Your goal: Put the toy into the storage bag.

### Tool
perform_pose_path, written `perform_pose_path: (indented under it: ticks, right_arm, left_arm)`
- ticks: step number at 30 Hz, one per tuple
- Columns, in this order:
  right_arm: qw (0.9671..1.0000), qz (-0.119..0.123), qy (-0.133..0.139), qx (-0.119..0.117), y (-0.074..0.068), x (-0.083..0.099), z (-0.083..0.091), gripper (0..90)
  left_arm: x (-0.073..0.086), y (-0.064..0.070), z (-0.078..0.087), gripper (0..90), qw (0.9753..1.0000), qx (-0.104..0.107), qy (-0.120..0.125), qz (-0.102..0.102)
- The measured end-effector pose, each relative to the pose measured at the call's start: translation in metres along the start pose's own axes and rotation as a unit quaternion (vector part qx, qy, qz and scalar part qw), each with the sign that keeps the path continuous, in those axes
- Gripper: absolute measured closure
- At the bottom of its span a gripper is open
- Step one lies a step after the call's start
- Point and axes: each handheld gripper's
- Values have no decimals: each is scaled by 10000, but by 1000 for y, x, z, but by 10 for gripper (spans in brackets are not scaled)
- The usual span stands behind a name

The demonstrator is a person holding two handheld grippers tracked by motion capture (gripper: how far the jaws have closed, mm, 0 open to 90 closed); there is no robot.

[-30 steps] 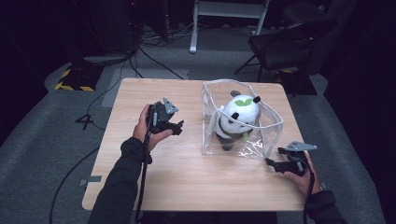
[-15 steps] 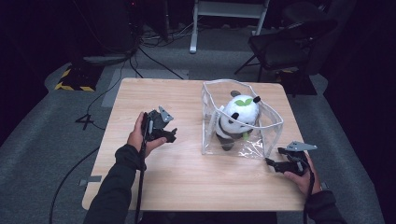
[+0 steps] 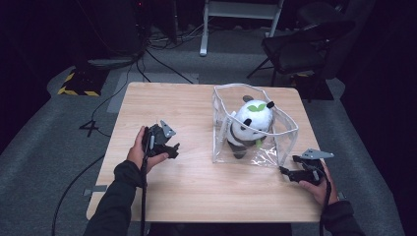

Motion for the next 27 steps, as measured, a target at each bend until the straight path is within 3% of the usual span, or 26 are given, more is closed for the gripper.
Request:
perform_pose_path:
  ticks: [16, 21, 27]
  right_arm:
    - [10000, 1, -1, 2, 0, 0, 0, 204]
    - [10000, 1, -1, 3, 0, 0, 0, 204]
    - [10000, 2, -1, 3, 0, 0, 0, 204]
  left_arm:
    - [34, -1, -4, 161, 9999, 90, -34, 103]
    - [42, 0, -5, 161, 9999, 90, -118, 33]
    - [49, -3, -5, 161, 9990, 378, -190, 117]
Point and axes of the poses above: each handheld gripper's, and its own axes: z roughly backward along the jaws, x roughly out of its underside, y roughly to its right, and after that the axes turned 13 degrees about -y, right-handed
